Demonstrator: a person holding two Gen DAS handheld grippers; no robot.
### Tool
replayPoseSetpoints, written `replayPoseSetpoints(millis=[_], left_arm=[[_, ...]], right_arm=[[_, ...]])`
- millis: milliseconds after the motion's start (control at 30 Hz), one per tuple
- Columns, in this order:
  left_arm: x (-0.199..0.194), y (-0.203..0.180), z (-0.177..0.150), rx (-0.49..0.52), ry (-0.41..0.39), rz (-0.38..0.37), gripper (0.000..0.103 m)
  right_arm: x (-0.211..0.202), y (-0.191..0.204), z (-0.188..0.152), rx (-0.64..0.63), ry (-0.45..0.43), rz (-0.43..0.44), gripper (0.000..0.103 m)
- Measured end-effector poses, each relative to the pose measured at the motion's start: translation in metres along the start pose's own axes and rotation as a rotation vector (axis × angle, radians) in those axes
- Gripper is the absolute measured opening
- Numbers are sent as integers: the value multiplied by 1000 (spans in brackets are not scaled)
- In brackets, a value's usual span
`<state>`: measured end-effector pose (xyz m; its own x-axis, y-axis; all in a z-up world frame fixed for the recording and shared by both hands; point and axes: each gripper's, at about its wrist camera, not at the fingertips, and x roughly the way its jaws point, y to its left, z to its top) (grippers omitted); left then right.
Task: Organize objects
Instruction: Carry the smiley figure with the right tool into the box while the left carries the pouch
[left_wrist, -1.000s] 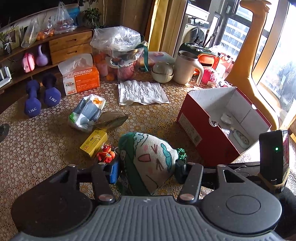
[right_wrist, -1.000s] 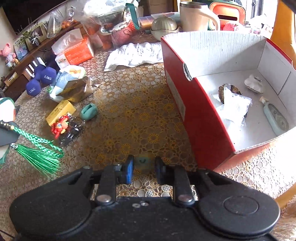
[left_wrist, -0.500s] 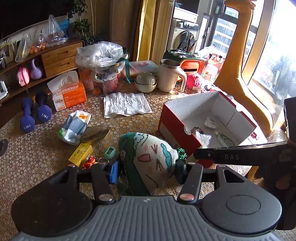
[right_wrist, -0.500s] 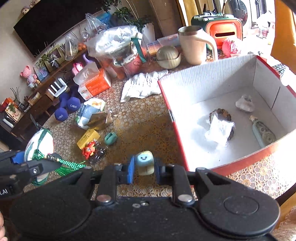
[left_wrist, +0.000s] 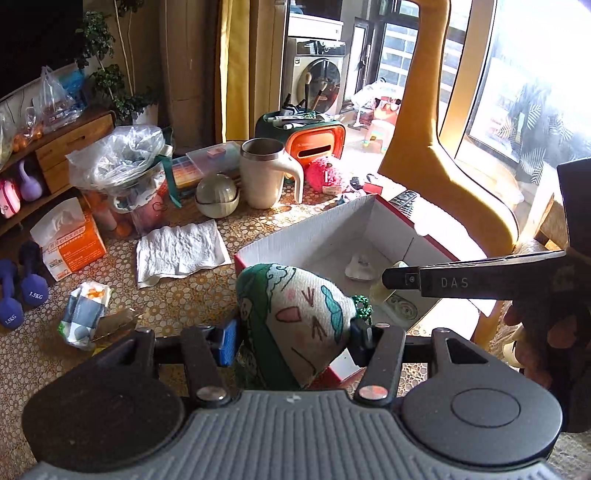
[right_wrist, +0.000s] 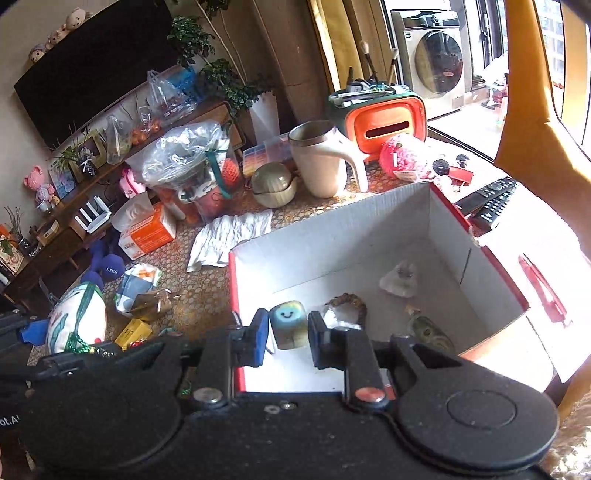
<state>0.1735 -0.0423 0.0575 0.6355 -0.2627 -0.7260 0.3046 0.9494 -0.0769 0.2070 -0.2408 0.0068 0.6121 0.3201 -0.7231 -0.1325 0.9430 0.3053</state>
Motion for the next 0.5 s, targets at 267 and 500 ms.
replayPoseSetpoints(millis=[267, 500], left_arm=[[48, -48, 37, 34, 14, -27, 56], [104, -66, 59, 40, 57, 12, 56]], right_arm=[[5, -61, 9, 55, 7, -54, 21], [25, -97, 13, 65, 39, -81, 21]])
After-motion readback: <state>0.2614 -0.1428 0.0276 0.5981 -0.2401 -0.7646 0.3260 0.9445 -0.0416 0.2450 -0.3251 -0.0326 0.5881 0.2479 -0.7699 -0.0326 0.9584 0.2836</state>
